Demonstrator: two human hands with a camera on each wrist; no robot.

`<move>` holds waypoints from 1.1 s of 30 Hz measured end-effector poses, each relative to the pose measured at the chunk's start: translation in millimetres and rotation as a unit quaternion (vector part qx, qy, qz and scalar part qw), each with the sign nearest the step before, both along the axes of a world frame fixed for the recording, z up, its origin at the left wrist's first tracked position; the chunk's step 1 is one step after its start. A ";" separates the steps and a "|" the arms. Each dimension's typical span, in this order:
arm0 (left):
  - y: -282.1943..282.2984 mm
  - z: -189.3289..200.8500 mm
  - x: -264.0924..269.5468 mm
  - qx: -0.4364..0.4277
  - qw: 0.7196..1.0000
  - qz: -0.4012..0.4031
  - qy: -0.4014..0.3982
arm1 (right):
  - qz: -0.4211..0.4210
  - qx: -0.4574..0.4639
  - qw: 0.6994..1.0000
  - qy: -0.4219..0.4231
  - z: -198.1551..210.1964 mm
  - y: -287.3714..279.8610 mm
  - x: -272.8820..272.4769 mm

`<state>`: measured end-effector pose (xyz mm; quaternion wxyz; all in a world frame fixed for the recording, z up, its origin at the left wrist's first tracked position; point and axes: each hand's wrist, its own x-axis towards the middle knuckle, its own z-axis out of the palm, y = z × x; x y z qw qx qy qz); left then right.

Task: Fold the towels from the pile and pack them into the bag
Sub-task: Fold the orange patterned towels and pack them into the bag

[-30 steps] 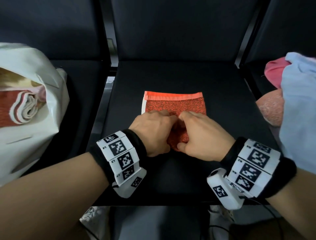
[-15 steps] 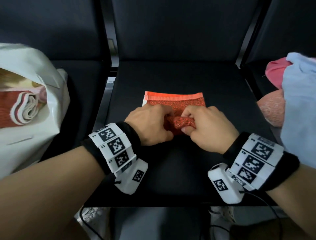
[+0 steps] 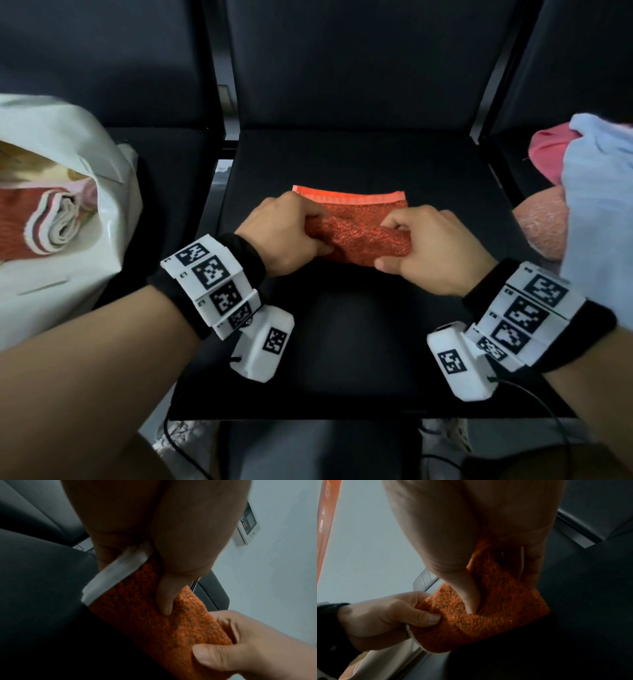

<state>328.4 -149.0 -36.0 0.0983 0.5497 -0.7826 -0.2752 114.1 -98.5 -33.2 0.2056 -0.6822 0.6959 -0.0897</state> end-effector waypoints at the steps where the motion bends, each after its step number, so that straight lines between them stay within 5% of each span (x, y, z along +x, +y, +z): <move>1: -1.6 -0.3 0.5 0.004 1.000 0.007 0.008 | -0.009 -0.001 1.000 -0.015 -1.5 -1.1 -2.2; 8: -6.5 -4.9 -0.2 -0.004 0.996 0.070 0.063 | -0.073 0.001 0.984 -0.160 -4.2 -5.5 -10.4; 14: -9.0 -12.8 -0.3 0.002 0.991 0.109 0.083 | -0.130 0.005 0.972 -0.197 -14.7 -9.7 -16.4; 28: -7.0 -23.6 -6.3 0.009 0.988 0.149 0.046 | -0.172 0.040 0.979 -0.105 -18.7 -7.3 -8.9; 33: -7.5 -25.4 -7.2 0.015 0.985 0.165 0.044 | -0.164 -0.016 0.985 -0.053 -16.0 -3.6 -1.5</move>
